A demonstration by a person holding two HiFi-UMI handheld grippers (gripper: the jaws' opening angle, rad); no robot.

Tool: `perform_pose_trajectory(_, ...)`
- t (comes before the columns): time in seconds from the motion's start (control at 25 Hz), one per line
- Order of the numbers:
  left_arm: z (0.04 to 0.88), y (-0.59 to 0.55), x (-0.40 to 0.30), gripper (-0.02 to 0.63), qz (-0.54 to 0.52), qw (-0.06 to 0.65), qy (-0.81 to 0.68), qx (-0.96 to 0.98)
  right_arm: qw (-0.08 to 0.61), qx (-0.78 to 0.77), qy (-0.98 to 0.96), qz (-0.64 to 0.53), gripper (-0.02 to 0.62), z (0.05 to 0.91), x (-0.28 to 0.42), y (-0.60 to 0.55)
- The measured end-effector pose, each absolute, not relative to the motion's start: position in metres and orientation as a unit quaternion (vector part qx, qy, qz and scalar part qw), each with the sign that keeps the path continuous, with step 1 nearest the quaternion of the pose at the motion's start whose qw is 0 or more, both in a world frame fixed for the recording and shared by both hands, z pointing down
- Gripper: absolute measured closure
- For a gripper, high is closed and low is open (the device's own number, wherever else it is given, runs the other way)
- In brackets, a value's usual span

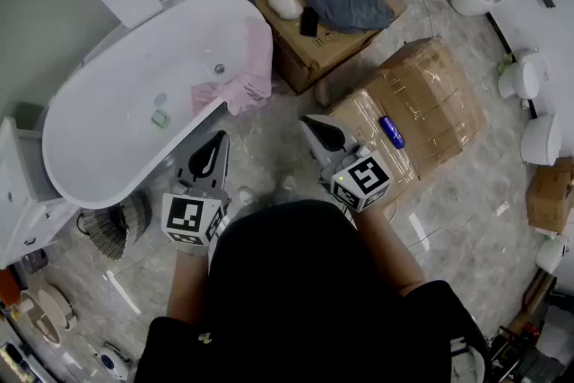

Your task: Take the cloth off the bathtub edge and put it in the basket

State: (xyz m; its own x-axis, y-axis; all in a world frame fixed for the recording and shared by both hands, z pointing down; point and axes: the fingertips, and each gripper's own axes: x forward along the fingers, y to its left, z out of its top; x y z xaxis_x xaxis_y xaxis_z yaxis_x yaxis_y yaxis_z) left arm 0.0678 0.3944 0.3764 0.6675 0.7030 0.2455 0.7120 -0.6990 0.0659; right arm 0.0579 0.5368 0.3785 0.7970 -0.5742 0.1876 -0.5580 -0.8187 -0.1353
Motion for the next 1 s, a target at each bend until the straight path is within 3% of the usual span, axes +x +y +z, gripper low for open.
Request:
perform_pose_trajectory(0.76,0.401,0.429,0.096,0.594,-0.167,0.022,-0.347,-0.923,0.083,-0.930,0.327,-0.145,0.597,0.412,0.109,0.579)
perform_pose_trajectory(0.84,0.404,0.420,0.111,0.594,-0.169,0.021,-0.346,-0.923,0.081,-0.929,0.329,-0.151,0.553,0.415,0.125,0.571)
perform_pose_trajectory(1.0,0.408,0.392,0.151,0.594,-0.170,0.015,-0.345,-0.923,0.081,-0.928,0.324,-0.162,0.549,0.422,0.166,0.548)
